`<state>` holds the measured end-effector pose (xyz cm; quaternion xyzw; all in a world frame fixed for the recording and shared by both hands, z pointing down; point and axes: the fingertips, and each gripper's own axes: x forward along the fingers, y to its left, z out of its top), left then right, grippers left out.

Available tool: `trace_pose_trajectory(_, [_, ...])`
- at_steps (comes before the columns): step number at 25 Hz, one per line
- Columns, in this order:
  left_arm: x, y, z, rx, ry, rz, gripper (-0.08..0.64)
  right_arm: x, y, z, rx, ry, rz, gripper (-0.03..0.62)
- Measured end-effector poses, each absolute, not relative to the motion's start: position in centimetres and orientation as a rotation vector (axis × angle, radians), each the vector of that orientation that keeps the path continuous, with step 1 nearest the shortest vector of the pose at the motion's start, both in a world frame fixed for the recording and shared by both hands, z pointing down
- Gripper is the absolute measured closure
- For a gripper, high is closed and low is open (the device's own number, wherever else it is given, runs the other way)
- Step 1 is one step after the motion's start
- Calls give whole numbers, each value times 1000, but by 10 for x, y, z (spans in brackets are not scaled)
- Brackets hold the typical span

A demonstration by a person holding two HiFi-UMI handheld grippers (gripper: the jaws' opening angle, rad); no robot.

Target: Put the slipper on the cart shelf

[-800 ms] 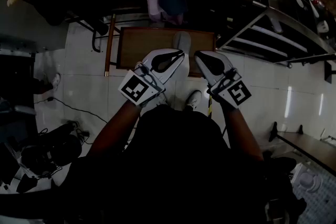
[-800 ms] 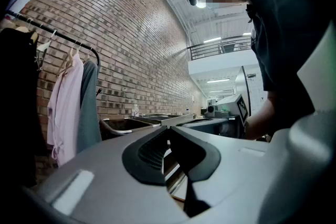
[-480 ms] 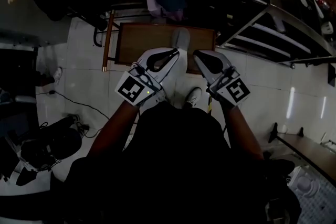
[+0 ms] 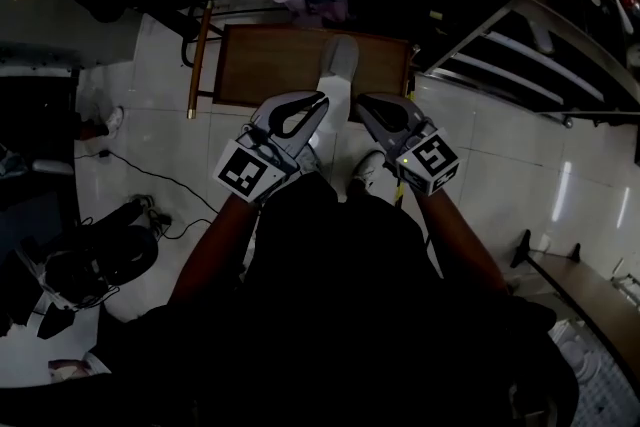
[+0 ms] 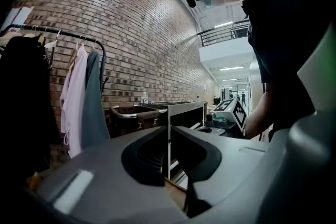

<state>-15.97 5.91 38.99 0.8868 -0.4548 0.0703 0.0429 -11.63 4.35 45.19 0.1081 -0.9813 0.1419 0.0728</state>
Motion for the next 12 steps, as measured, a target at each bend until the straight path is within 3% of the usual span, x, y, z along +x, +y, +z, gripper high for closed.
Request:
trace_pose_trajectory(7, [-160,60,419,2690,-1317,219,525,-122,53,518,370,-2826,533,548])
trace_pose_trajectory(12, [-175,47,433,2700,-1262,208,525,-133,51,571,446,-2692,676,485])
